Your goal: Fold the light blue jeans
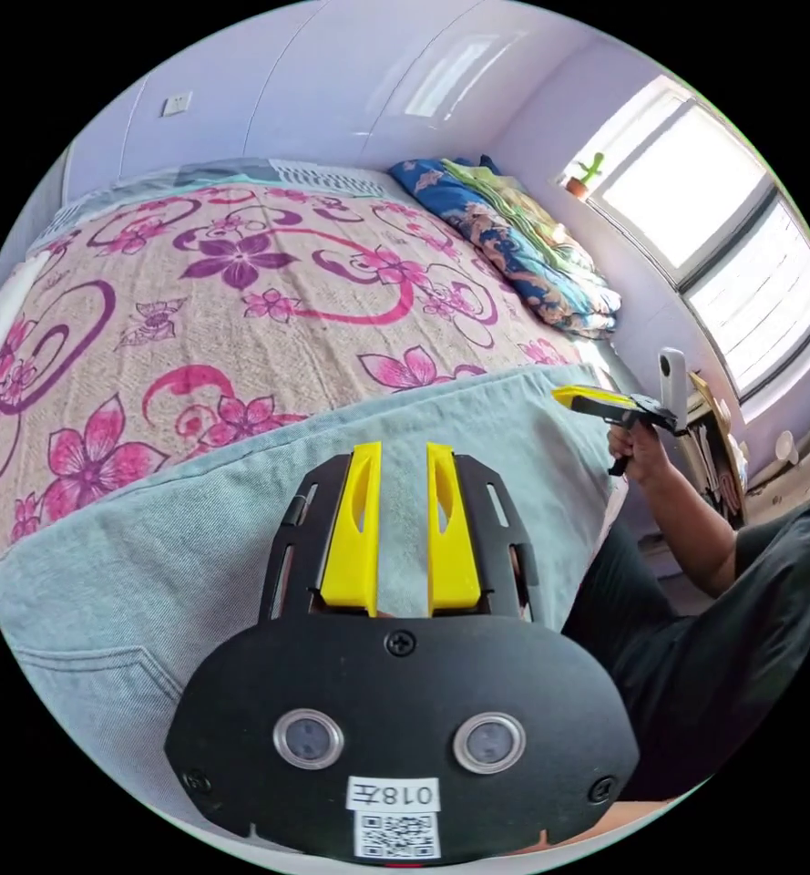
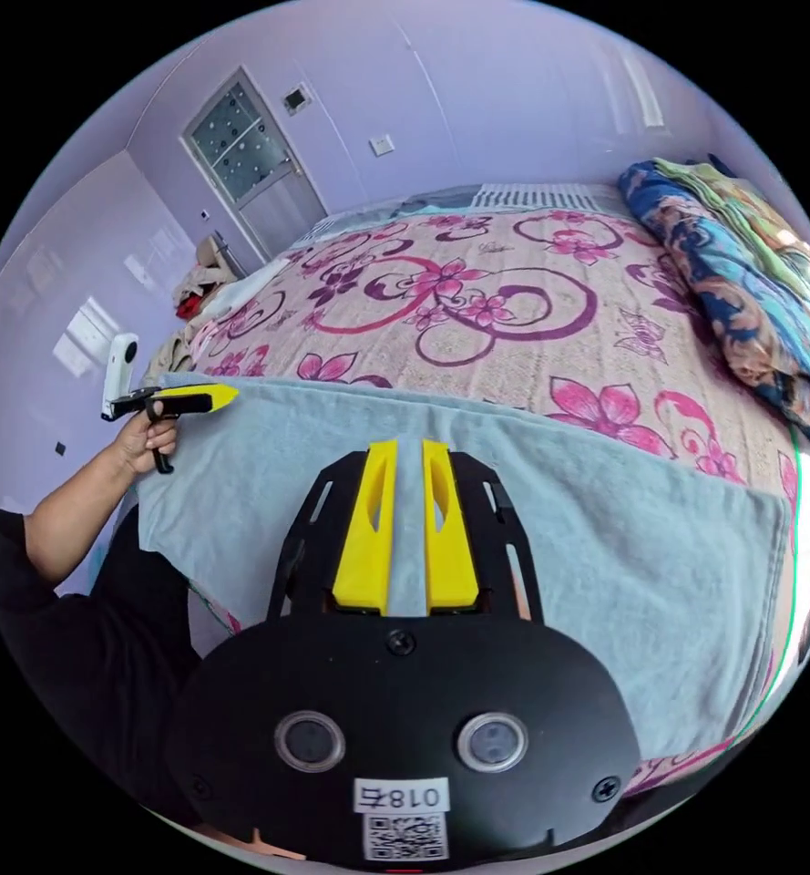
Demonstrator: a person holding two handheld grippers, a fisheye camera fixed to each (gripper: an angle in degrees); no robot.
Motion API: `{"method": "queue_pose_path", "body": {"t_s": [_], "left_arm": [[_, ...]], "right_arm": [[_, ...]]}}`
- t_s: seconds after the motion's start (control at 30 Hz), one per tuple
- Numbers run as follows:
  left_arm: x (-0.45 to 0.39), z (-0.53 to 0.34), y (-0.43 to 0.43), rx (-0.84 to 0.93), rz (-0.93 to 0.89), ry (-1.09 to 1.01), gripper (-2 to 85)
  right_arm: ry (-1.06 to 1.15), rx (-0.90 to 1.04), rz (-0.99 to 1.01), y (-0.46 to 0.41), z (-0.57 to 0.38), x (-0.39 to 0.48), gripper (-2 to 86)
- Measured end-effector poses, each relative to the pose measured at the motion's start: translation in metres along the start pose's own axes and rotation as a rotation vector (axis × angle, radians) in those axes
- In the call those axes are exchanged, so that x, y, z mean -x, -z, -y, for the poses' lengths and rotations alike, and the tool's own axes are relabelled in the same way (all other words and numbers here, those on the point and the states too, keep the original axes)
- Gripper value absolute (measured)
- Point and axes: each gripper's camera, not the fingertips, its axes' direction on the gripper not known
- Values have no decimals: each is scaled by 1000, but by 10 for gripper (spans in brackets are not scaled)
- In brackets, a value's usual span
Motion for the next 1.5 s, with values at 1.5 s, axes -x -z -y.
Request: {"method": "queue_pose_path", "body": {"t_s": [1.5], "left_arm": [[-213, 104, 114, 230, 415, -506, 37]], "right_arm": [[632, 271, -319, -102, 34, 34, 42]]}}
